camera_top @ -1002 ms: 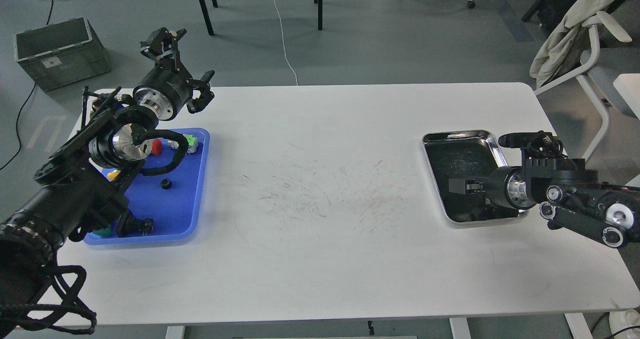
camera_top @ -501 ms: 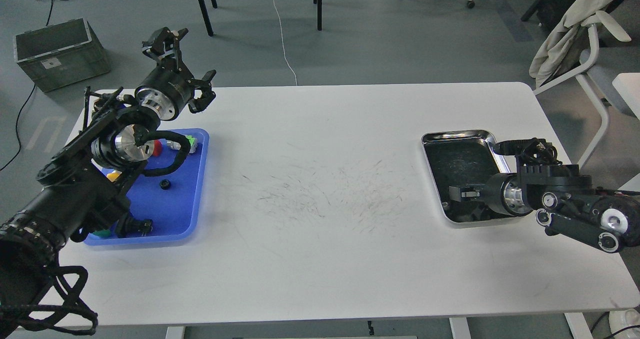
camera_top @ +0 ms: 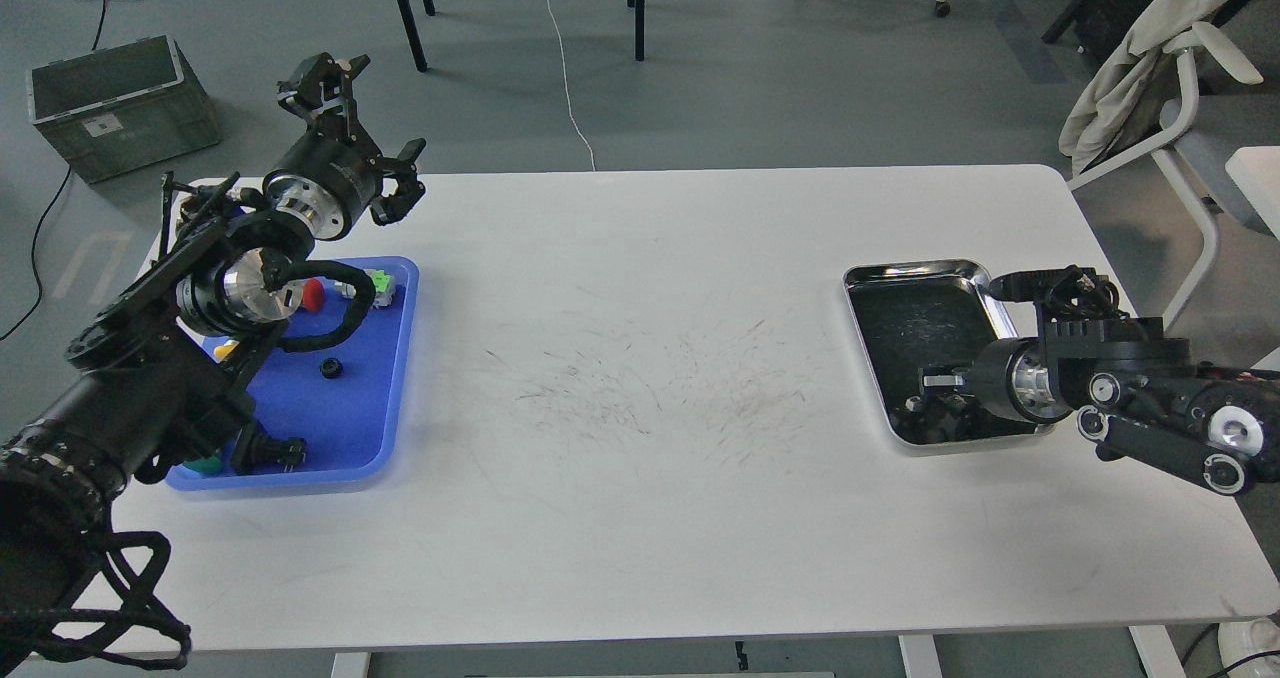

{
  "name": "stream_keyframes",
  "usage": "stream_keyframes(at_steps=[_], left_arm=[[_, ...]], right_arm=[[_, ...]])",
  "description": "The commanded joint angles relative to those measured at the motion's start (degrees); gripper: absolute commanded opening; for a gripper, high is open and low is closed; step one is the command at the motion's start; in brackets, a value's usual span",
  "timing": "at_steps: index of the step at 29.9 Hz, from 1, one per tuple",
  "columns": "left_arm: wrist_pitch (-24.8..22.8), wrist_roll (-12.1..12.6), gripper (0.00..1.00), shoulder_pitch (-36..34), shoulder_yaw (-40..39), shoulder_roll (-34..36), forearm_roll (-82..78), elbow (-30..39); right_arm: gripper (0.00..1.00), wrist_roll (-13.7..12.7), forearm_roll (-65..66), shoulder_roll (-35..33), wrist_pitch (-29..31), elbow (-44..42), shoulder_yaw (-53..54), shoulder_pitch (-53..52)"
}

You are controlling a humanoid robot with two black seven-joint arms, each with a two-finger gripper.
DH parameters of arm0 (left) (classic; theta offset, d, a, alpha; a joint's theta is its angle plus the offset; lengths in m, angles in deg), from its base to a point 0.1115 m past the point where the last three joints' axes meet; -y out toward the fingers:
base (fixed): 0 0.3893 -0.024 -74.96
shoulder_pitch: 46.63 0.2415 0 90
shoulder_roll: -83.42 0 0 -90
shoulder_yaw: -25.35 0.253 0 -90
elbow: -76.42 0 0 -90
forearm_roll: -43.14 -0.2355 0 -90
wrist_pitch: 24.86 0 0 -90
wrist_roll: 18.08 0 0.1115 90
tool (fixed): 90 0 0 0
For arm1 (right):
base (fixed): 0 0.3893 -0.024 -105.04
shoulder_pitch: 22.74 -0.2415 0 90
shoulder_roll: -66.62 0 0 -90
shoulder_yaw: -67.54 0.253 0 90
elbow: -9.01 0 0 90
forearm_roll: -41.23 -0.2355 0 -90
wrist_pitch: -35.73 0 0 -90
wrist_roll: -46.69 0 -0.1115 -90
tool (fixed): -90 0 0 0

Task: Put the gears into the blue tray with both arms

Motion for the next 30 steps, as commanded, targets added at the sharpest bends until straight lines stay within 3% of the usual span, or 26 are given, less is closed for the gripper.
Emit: stream_keyframes(at_steps=[1,9,11,12,13,15,16,30], left_arm=[[0.0,0.0,0.98,-0.09,0.08,0.03,0.0,-0.01],[0.0,0.0,0.98,-0.26,0.08,0.03,0.0,-0.01],[0.08,0.0,0.98,-0.35,0.08,0.03,0.0,0.08],[0.08,0.0,0.98,-0.35,0.08,0.03,0.0,0.08],[0.08,0.0,0.98,-0.35,0.08,0.03,0.0,0.08],[0.08,0.0,0.98,-0.26,0.0,0.03,0.0,-0.01],[0.08,0.0,0.98,-0.26,0.08,0.03,0.0,-0.01],[0.0,0.09,0.98,-0.26,0.08,0.03,0.0,-0.01]], right_arm=[[0.02,0.09,-0.29,-0.84,-0.08,0.42,0.14,-2.26],[0.02,0.17,-0.47,-2.77,-0.08,2.89,0.31,-5.34],[0.07,0.18,-0.47,-2.95,-0.08,2.89,0.4,-5.34],[0.18,0.26,-0.47,-2.95,-0.08,2.89,0.4,-5.26],[0.37,0.26,-0.47,-2.95,-0.08,2.8,0.4,-5.26],[1.0,0.26,-0.56,-2.95,-0.08,2.71,0.4,-5.08],[0.96,0.26,-0.56,-2.95,0.01,2.71,0.23,-5.08],[0.98,-0.52,0.06,-6.99,2.64,6.75,0.05,-6.93]])
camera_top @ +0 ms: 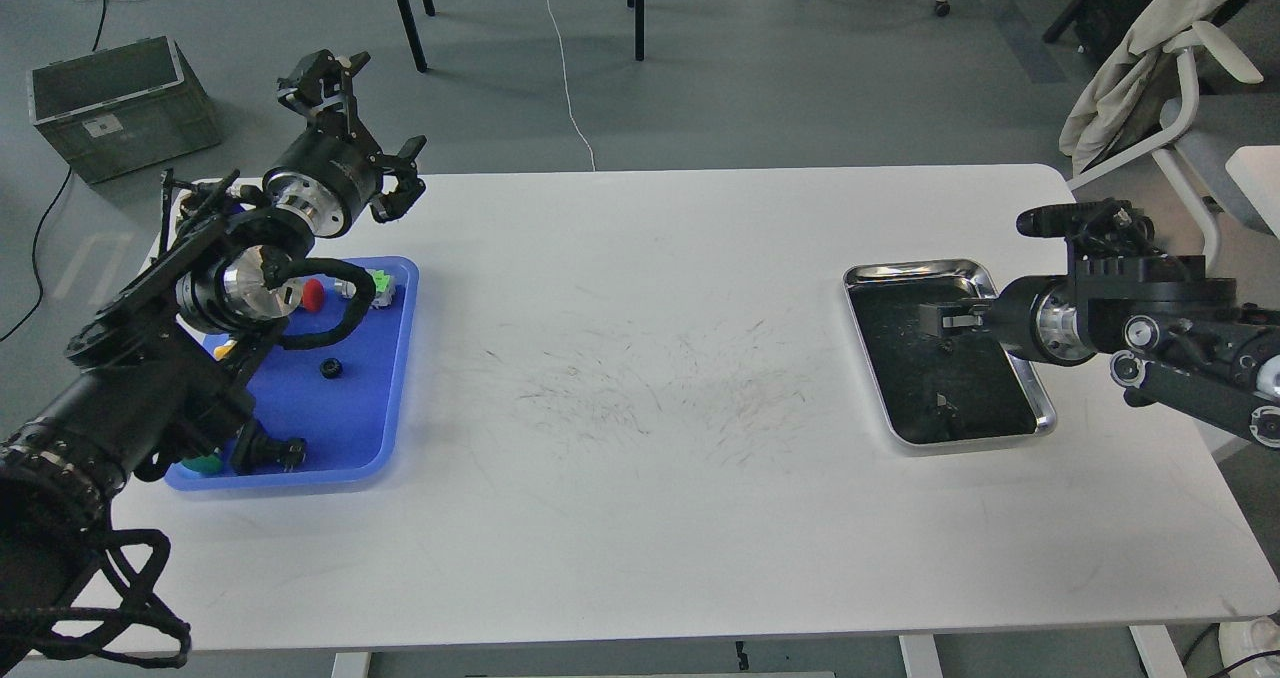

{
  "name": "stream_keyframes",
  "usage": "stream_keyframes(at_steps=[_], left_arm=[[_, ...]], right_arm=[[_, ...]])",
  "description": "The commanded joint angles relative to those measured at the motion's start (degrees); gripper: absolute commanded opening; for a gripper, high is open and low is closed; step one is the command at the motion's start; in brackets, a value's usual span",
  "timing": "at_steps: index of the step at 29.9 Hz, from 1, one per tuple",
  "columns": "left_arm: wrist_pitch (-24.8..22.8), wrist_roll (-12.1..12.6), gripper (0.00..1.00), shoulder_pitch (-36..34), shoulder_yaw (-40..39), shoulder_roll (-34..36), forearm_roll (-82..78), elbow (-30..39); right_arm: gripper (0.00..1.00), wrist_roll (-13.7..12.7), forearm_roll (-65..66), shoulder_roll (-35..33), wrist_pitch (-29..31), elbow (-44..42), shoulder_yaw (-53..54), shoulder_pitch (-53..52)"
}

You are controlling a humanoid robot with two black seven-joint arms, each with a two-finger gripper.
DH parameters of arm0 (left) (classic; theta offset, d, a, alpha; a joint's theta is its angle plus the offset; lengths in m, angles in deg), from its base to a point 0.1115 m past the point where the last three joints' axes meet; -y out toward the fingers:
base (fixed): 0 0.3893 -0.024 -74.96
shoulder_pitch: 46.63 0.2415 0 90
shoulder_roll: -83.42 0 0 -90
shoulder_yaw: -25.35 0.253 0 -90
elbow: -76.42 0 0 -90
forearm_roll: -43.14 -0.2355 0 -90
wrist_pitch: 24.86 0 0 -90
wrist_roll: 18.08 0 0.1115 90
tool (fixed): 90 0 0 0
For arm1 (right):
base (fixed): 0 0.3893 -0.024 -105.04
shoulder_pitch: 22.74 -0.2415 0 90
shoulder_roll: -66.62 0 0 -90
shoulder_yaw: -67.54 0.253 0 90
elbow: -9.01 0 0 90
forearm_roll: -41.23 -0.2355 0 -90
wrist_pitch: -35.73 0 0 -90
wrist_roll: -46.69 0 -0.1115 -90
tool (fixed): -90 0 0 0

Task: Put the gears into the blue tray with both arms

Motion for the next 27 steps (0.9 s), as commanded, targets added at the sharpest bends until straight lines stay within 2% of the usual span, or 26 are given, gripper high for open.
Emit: stream_keyframes(at_steps=[1,6,11,13,15,27], left_arm=[[-0.03,0.09,0.98,0.09,0.0,0.0,0.0,-0.02],[0.14,0.09,0.98,0.0,0.09,-0.27,0.0,0.07],[0.14,0.09,0.98,0.0,0.09,-0.62,0.0,0.07],[0.14,0.09,0.98,-0.08,0.09,-0.53,0.0,0.07],[0.14,0.09,0.98,-0.17,0.09,-0.44,0.0,0.07],[0.14,0.09,0.98,-0.26,0.09,-0.27,0.0,0.07]], right_arm=[[0.97,-0.89,0.54,-1.71,1.25,1.6,-0.03,-0.85],[0.95,-1.68,0.71,-1.53,1.25,0.73,-0.38,0.29],[0.77,-1.77,0.8,0.04,0.98,-2.26,-2.4,1.17],[0.73,-1.77,0.8,1.27,0.98,-2.97,-2.49,1.26],[0.64,-1.77,0.8,2.41,0.98,-3.14,-2.58,1.34],[0.61,-1.77,0.8,7.43,0.63,-9.64,-4.07,1.87]])
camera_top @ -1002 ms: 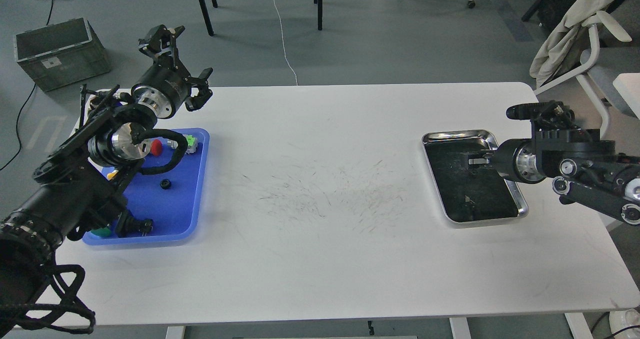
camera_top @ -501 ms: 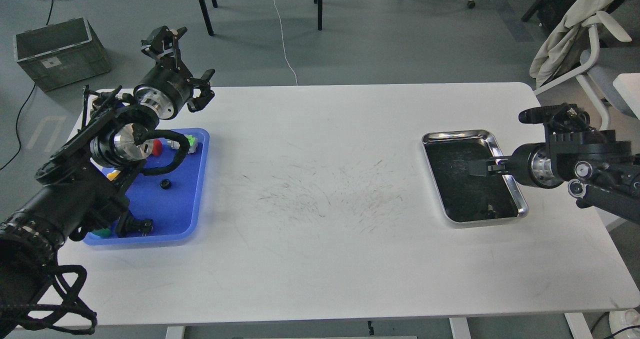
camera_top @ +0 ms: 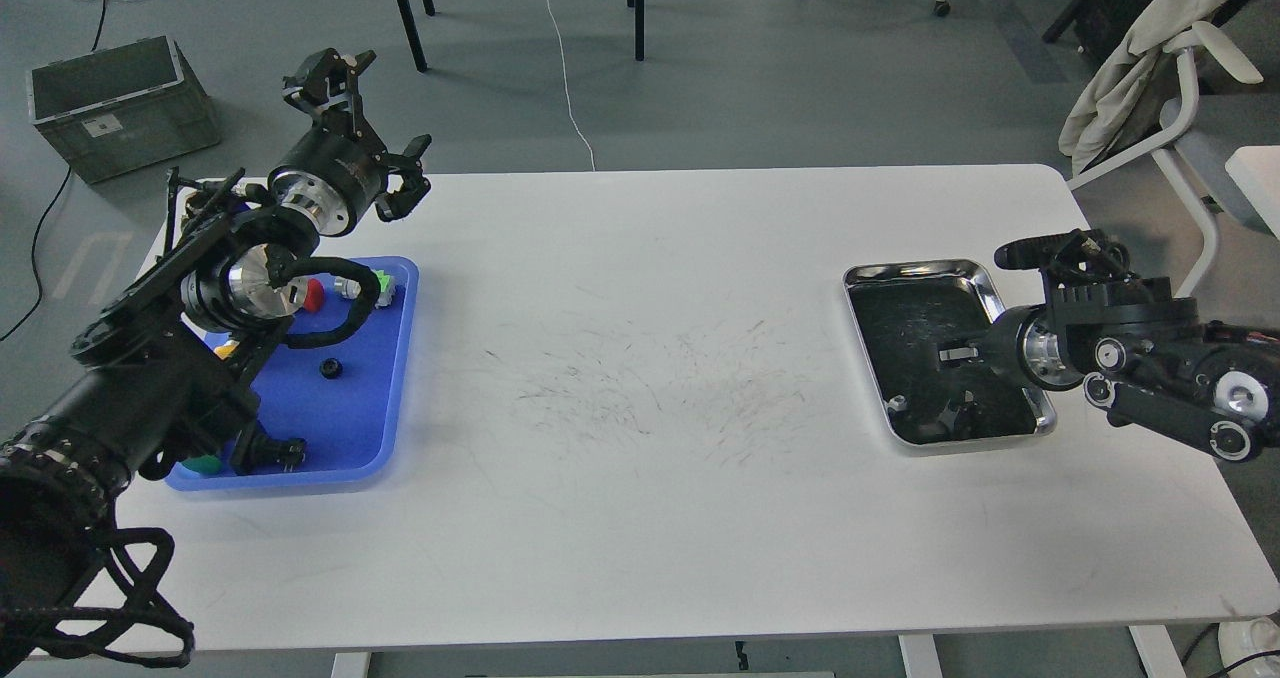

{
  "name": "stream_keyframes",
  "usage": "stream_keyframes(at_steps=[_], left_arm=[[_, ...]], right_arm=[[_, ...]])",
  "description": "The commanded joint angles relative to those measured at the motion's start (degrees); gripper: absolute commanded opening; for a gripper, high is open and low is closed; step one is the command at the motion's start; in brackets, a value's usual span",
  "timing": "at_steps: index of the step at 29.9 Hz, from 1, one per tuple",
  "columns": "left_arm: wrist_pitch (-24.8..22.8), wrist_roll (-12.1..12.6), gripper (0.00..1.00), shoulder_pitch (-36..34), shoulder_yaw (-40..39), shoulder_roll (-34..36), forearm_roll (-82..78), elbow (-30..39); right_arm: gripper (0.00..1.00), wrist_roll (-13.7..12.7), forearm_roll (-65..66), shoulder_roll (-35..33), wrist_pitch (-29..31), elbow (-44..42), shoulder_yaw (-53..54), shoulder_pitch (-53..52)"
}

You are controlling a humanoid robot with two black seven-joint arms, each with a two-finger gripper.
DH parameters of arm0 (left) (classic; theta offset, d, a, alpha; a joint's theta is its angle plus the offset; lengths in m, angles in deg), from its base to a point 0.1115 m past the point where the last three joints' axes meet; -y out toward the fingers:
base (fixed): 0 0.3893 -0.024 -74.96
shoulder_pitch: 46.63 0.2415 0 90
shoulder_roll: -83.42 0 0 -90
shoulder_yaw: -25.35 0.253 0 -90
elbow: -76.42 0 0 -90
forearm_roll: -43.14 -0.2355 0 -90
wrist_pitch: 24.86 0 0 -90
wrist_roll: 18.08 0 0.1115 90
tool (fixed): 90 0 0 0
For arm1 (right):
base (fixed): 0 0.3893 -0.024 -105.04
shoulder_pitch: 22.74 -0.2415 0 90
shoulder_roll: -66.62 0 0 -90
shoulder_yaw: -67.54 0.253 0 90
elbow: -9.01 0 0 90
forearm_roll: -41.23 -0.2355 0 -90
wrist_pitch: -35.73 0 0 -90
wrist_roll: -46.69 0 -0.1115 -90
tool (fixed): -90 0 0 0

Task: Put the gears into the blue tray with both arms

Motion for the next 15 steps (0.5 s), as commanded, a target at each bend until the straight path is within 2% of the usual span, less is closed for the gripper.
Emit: stream_keyframes(at_steps=[1,6,15], left_arm=[[0.0,0.0,0.98,-0.01,0.0,0.14,0.0,-0.01],[0.0,0.0,0.98,0.08,0.0,0.14,0.0,-0.01],[0.0,-0.09,0.98,0.08,0.0,0.31,0.0,-0.01]], right_arm=[[0.61,0.0,0.0,1.07,-0.09,-2.08,-0.13,0.01],[0.61,0.0,0.0,2.65,0.0,-3.4,-0.22,0.09],[0.49,0.27,0.0,3.27,0.0,-5.86,-0.22,1.24]])
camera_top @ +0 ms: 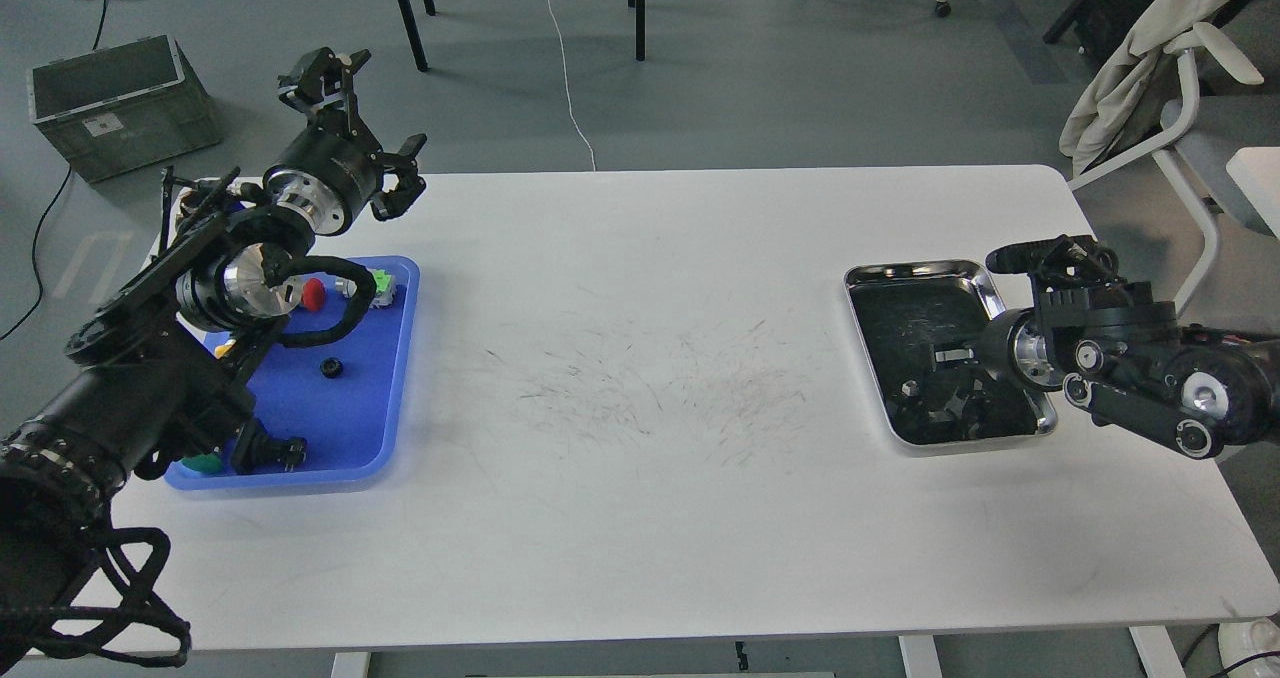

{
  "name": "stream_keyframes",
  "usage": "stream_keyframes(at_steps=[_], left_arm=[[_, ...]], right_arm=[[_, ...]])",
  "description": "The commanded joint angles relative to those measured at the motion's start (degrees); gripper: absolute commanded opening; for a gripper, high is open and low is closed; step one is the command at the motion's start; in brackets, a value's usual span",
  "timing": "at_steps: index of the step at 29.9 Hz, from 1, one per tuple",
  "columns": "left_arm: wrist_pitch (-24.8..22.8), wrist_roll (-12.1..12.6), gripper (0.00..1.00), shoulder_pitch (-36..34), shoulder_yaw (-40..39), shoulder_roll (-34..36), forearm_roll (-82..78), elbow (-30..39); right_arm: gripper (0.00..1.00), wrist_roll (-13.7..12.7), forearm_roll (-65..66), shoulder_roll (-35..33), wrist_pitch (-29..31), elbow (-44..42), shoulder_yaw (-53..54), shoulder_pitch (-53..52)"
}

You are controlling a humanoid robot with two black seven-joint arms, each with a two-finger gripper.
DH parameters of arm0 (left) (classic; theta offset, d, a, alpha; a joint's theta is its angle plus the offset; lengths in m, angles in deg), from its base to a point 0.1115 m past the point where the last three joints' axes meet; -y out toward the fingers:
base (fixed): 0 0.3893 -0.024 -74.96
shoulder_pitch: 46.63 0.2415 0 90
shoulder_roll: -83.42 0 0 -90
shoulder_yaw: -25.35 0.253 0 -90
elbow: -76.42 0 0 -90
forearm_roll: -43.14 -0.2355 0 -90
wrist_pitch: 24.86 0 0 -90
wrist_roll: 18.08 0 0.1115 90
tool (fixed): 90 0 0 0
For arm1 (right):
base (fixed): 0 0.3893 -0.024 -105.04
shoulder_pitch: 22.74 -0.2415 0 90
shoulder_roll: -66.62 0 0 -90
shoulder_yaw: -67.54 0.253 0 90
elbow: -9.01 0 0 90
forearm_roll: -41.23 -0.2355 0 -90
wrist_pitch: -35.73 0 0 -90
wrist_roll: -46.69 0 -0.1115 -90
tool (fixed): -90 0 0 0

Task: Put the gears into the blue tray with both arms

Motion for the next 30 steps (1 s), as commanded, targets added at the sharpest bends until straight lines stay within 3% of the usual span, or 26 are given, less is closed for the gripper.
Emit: stream_keyframes(at_steps=[1,7,14,21,30], left_arm=[[0.0,-0.09,0.98,0.1,0.0,0.0,0.0,-0.01],[0.0,-0.09,0.98,0.19,0.0,0.0,0.0,-0.01],[0.0,-0.09,0.98,0.1,0.0,0.27,0.0,-0.01],[0.0,-0.09,0.98,0.19,0.0,0.35,0.0,-0.09],[0.0,-0.09,0.98,0.1,0.0,0.53,0.0,-0.09]], right_arm=[[0.47,0.04,0.0,0.04,0.0,-0.26,0.04,0.04],[0.37,0.21,0.0,1.01,0.0,-2.28,0.04,0.47],[0.01,0.3,0.09,1.36,0.18,-2.46,-0.04,0.74],[0.02,0.3,-0.53,1.45,0.0,-1.06,0.48,-3.2],[0.02,0.56,-3.42,-0.31,-1.75,7.11,4.26,-11.74]])
